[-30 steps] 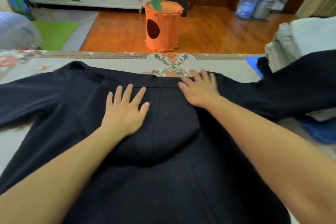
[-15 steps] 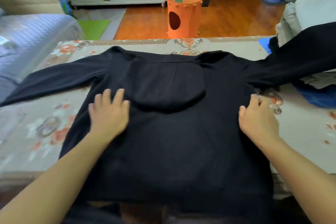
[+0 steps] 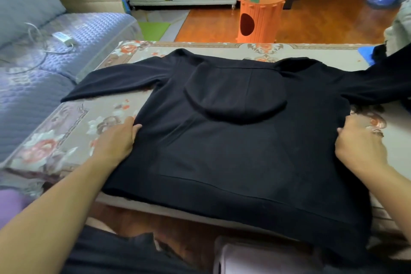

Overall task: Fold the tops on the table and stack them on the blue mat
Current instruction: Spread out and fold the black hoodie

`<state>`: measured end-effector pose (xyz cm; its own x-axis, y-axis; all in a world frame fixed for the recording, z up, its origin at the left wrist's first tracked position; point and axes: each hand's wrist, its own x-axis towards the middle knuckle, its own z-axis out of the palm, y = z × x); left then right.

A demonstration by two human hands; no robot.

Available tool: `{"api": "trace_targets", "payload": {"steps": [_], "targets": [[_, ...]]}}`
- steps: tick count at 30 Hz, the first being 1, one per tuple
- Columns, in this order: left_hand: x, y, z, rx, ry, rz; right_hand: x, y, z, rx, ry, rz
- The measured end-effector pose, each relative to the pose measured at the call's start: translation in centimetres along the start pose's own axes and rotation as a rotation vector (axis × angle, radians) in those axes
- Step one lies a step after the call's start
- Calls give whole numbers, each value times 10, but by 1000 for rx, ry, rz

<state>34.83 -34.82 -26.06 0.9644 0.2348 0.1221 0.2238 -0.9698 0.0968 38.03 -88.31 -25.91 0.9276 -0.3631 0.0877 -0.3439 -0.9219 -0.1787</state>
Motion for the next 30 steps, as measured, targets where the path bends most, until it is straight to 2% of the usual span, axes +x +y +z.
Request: {"api": "trace_targets", "payload": {"steps": [5,8,9,11,13,15,17,19,21,23,24,26,30], "targets": [[-10,-5,-2,159,82,34,4,4,-3,-58,147,-105],[-26,25,-7,15,243,198,-2,-4,7,-97,211,-141],[-34,37,-6,-54,206,279,-4,-6,11,-121,167,-159],[-55,54,9,-25,8,427,-6,1,21,-219,-20,-208],[-71,49,27,66,-161,483,-4,19,18,-245,-184,-110],[-75,38,23,71,-206,484,-8,30,3,-169,-220,29],[-82,40,10,57,-133,572,-30,30,-11,-198,-26,-122],[-97,65,-2,-12,-49,815,-66,19,-17,-16,154,-450],[-116,98,-1,2,-35,1091,-116,7,-16,136,89,-774],[-127,121,9,106,-26,1217,-155,-3,-6,-7,-27,-998],[-127,125,13,147,-11,1222,-165,-2,4,-132,-80,-1064],[-124,123,15,153,2,1211,-174,-2,17,-331,-141,-1076],[-128,108,11,65,102,1294,-176,3,18,-349,-97,-1063]]}}
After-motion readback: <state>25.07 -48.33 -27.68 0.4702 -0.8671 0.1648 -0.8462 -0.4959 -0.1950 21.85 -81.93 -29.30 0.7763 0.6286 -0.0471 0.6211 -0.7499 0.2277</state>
